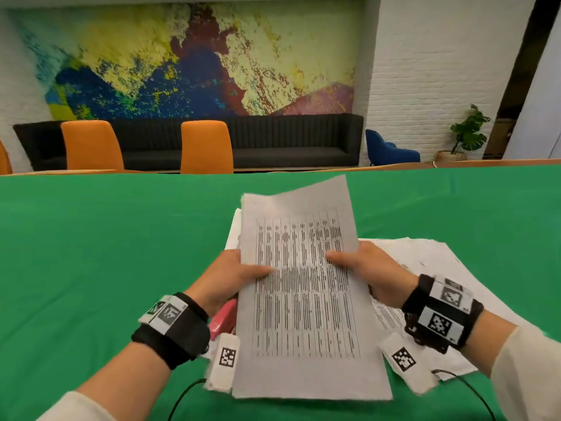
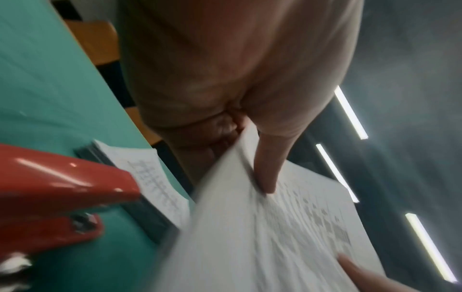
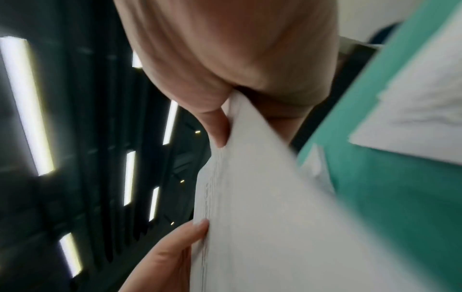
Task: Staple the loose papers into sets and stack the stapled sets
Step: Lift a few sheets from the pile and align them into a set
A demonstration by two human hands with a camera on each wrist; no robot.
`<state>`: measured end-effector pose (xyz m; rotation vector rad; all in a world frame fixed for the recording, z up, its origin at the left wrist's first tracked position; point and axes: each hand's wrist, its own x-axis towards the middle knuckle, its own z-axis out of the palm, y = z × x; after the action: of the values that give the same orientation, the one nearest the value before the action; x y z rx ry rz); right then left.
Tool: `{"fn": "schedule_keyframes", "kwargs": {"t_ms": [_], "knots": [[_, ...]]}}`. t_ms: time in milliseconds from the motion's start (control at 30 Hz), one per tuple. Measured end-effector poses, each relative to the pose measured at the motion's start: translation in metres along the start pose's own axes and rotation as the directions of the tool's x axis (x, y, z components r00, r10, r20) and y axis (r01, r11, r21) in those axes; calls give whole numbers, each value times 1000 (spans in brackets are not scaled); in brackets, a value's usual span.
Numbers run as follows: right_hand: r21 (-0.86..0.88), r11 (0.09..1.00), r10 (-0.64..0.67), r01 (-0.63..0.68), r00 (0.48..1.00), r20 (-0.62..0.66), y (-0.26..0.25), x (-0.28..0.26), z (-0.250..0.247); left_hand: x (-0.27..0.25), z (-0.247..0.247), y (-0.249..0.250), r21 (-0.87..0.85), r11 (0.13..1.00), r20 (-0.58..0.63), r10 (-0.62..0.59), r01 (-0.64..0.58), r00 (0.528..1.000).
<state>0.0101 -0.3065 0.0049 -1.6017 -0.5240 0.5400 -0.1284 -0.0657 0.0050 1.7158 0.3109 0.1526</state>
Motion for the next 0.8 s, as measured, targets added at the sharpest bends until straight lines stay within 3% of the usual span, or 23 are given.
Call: {"fn": "schedule_keyframes", "kwargs": {"t_ms": [167, 300, 367, 467, 533, 700, 800], "knots": [[62, 972, 220, -225, 973, 74, 44, 0, -5, 1, -24, -22, 226, 972, -159, -34, 70, 987], [63, 959, 271, -275, 960, 67, 64, 4, -12, 4, -43, -34, 468, 883, -243, 82, 43, 967], [87, 952, 288, -294, 955, 77, 70, 5, -15, 5, -46, -39, 643, 762, -200, 67, 79, 978], [91, 950, 291, -299, 953, 89, 74, 6, -18, 4, -43, -51, 853, 496, -102, -148, 163, 984], [82, 953, 283, -291, 955, 92, 76, 6, -17, 4, -41, -57, 903, 392, -100, -212, 178, 972], [54, 962, 264, -269, 961, 78, 77, 6, -15, 2, -45, -49, 919, 354, -114, -176, 171, 978], [28, 962, 269, -271, 961, 72, 78, 7, -15, 2, -54, -43, 861, 473, -132, -142, 184, 981]]}}
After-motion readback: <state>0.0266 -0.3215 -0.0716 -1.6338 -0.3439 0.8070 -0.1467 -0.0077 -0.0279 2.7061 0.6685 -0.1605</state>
